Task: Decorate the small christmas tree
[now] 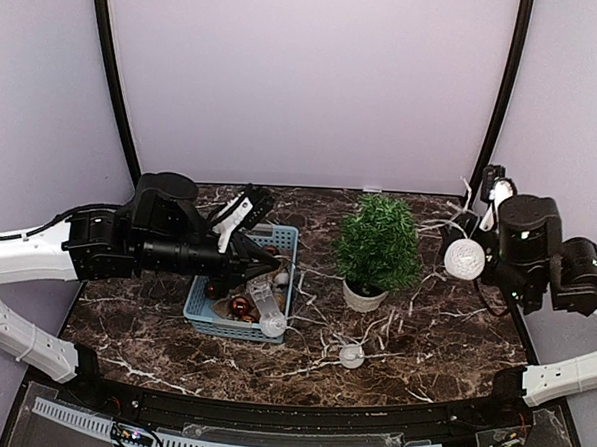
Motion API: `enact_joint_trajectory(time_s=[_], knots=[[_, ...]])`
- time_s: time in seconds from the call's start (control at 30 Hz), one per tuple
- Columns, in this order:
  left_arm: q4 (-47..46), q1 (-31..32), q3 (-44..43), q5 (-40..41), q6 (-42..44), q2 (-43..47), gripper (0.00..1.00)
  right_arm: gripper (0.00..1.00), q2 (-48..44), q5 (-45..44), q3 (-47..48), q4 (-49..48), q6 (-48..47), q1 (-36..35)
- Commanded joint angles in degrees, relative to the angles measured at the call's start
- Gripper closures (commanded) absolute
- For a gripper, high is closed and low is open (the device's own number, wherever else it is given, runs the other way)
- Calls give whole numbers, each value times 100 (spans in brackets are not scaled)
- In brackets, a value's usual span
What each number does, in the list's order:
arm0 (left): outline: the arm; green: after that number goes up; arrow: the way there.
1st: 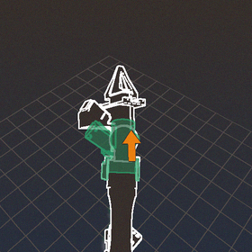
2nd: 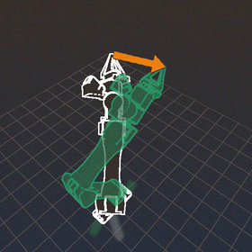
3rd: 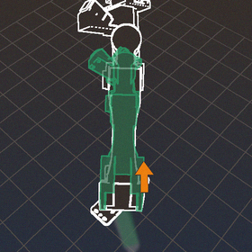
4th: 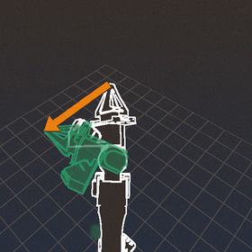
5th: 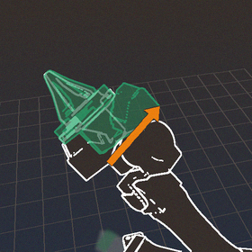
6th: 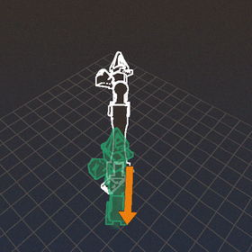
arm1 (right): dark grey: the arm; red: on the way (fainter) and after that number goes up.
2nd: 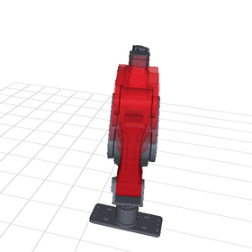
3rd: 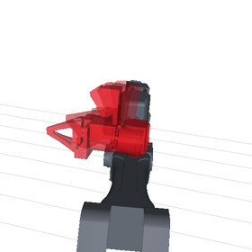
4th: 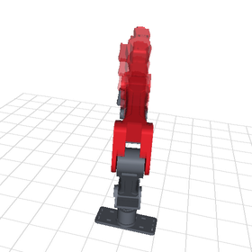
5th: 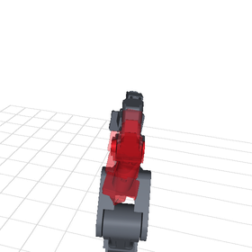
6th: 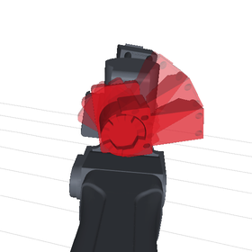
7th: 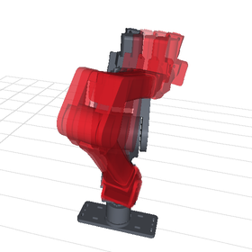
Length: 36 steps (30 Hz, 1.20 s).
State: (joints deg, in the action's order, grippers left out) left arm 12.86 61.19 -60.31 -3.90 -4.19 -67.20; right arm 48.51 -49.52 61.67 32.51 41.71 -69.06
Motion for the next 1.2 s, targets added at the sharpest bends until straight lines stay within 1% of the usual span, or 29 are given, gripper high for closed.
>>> enact_joint_trajectory(time_s=[0.0,0.17,0.27,0.4,0.43,0.47,0.53,0.63,0.7,0.73,0.83,0.93,1.03,1.13,1.17], knots=[[-719,59,189,-101,-458,-144,100,100,-33,-372,-745,705,1945,-5],[-875,64,333,-159,-697,-355,100,100,70,-77,-1780,757,3126,6],[-866,70,406,-83,-867,-450,100,100,161,303,-2450,635,3722,23],[-954,69,574,21,-1019,-383,100,100,291,794,-2965,523,4353,33],[-964,69,591,30,-1034,-345,100,98,320,899,-3041,500,4425,33],[-967,71,626,34,-1061,-332,100,95,356,976,-3080,505,4471,33],[-947,69,657,55,-1088,-283,100,84,423,1102,-3103,567,4538,33],[-902,70,670,108,-1106,-220,100,62,506,1208,-2994,776,4527,41],[-873,70,679,158,-1117,-192,100,51,549,1244,-2882,1002,4525,41],[-867,69,679,173,-1123,-182,100,44,557,1269,-2838,1117,4526,41],[-850,64,655,222,-1143,-156,100,32,555,1340,-2744,1422,4525,42],[-804,66,617,271,-1154,-146,100,20,536,1429,-2715,1423,4360,42],[-772,70,560,321,-1155,-132,100,13,650,1610,-2633,1315,3992,59],[-795,68,542,320,-1170,-132,100,3,954,1757,-2445,1319,3625,59],[-803,64,539,320,-1172,-143,100,2,1090,1783,-2362,1349,3507,63]])
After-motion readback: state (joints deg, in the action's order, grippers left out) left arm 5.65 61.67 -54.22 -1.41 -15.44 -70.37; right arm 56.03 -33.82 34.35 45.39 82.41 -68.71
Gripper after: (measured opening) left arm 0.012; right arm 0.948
